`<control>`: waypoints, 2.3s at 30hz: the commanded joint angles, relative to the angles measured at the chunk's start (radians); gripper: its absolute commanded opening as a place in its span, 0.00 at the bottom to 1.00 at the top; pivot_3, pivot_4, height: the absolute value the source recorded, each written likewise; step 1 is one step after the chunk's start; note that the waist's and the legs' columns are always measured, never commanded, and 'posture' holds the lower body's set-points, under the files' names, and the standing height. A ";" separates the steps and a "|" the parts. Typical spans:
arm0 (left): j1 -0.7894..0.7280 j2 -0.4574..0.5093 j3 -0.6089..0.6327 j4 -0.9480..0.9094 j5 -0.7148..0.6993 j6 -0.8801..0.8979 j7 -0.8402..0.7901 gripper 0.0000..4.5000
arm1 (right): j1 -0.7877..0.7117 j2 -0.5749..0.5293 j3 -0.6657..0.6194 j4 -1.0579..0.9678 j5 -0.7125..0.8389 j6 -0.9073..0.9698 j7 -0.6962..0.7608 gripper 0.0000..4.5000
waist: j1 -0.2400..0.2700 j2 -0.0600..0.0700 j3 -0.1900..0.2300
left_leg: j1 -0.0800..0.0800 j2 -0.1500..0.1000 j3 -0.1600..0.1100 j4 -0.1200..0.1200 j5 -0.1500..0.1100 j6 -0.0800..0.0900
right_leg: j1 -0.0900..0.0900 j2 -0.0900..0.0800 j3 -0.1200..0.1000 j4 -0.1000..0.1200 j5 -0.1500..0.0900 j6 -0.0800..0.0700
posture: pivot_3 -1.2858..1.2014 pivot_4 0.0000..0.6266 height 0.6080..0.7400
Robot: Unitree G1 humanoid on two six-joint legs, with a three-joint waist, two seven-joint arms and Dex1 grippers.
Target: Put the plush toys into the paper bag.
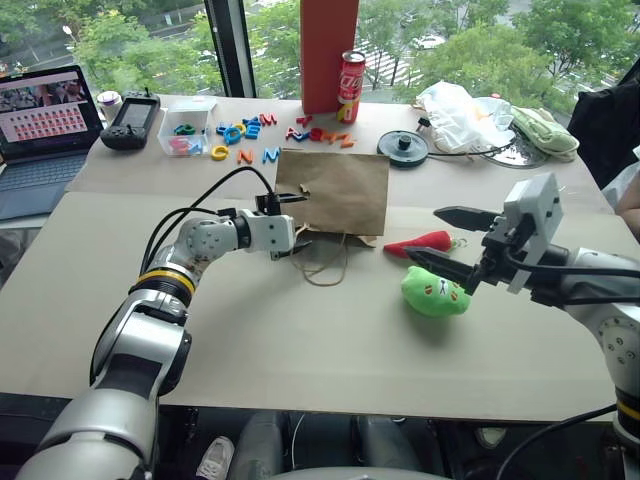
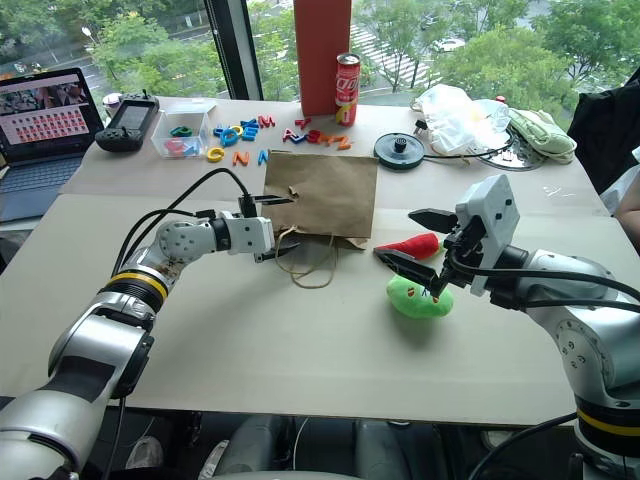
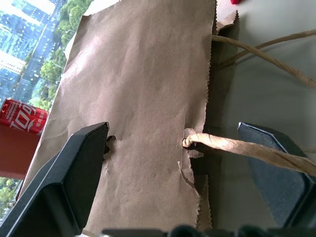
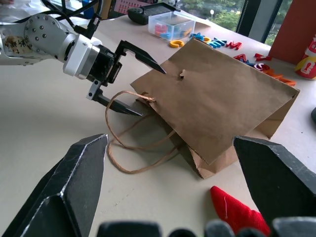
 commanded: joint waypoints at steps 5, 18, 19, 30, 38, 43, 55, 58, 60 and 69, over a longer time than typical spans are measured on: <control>-0.034 0.001 0.000 0.028 -0.002 -0.033 -0.010 0.76 | 0.002 0.004 -0.025 -0.027 0.010 -0.012 -0.022 1.00 | 0.004 0.000 0.000 | 0.000 0.000 0.000 0.000 0.000 0.000 | 0.000 0.000 0.000 0.000 0.000 0.000 | 0.52 0.24 0.99; -0.038 -0.017 -0.002 0.036 -0.002 -0.025 -0.019 0.00 | 0.009 0.007 -0.030 -0.036 0.010 -0.010 -0.048 1.00 | 0.003 0.000 0.000 | 0.000 0.000 0.000 0.000 0.000 0.000 | 0.000 0.000 0.000 0.000 0.000 0.000 | 0.52 0.24 0.99; -0.037 -0.016 -0.001 0.035 -0.003 -0.026 -0.021 0.00 | 0.008 0.007 -0.029 -0.035 0.010 -0.010 -0.049 1.00 | 0.003 0.000 0.000 | 0.000 0.000 0.000 0.000 0.000 0.000 | 0.000 0.000 0.000 0.000 0.000 0.000 | 0.52 0.24 0.99; 0.149 0.022 0.135 -0.409 -0.422 0.248 -0.381 0.00 | 0.035 0.026 0.047 -0.076 -0.006 0.002 -0.080 1.00 | -0.001 0.000 0.000 | 0.000 0.001 0.000 0.001 0.000 0.000 | 0.000 0.000 0.000 0.001 0.000 0.000 | 0.52 0.24 0.99; 0.353 0.134 0.216 -0.929 -0.622 0.703 -0.414 0.00 | 0.036 0.080 0.141 -0.118 -0.019 0.023 -0.145 1.00 | -0.018 0.000 0.000 | 0.003 0.003 -0.001 0.002 0.000 0.000 | 0.003 0.001 0.000 0.002 0.000 0.000 | 0.52 0.24 0.99; 0.398 0.135 0.234 -1.039 -0.645 0.825 -0.381 0.00 | 0.023 0.155 0.259 -0.122 -0.067 0.057 -0.222 1.00 | -0.019 0.001 0.000 | 0.007 0.003 -0.002 0.002 0.000 0.000 | 0.008 0.002 0.000 0.001 0.000 0.000 | 0.52 0.24 0.99; 0.381 0.106 0.237 -1.069 -0.633 0.893 -0.372 0.00 | -0.092 0.381 0.356 -0.005 -0.156 0.126 -0.404 0.38 | -0.019 0.001 0.000 | 0.007 0.002 -0.003 0.002 0.000 0.000 | 0.010 0.002 -0.001 0.000 0.000 0.000 | 0.52 0.24 0.99; 0.374 0.098 0.238 -1.078 -0.639 0.908 -0.370 0.00 | -0.137 0.436 0.408 0.070 -0.229 0.100 -0.439 0.15 | -0.021 0.001 0.000 | 0.007 0.002 -0.003 0.002 0.000 0.000 | 0.010 0.002 -0.001 0.000 0.000 0.000 | 0.52 0.24 0.99; 0.372 0.093 0.240 -1.086 -0.642 0.920 -0.368 0.00 | -0.165 0.474 0.437 0.134 -0.288 0.087 -0.475 0.01 | -0.020 0.001 0.000 | 0.007 0.002 -0.003 0.002 0.000 0.000 | 0.010 0.002 -0.001 0.000 0.000 0.000 | 0.52 0.24 0.99; 0.361 0.058 0.262 -1.136 -0.687 1.024 -0.311 0.00 | -0.209 0.537 0.598 0.331 -0.573 -0.003 -0.563 0.01 | -0.020 0.001 0.000 | 0.005 0.002 -0.003 0.002 0.000 0.000 | 0.008 0.001 -0.001 0.000 0.000 0.000 | 0.52 0.24 0.99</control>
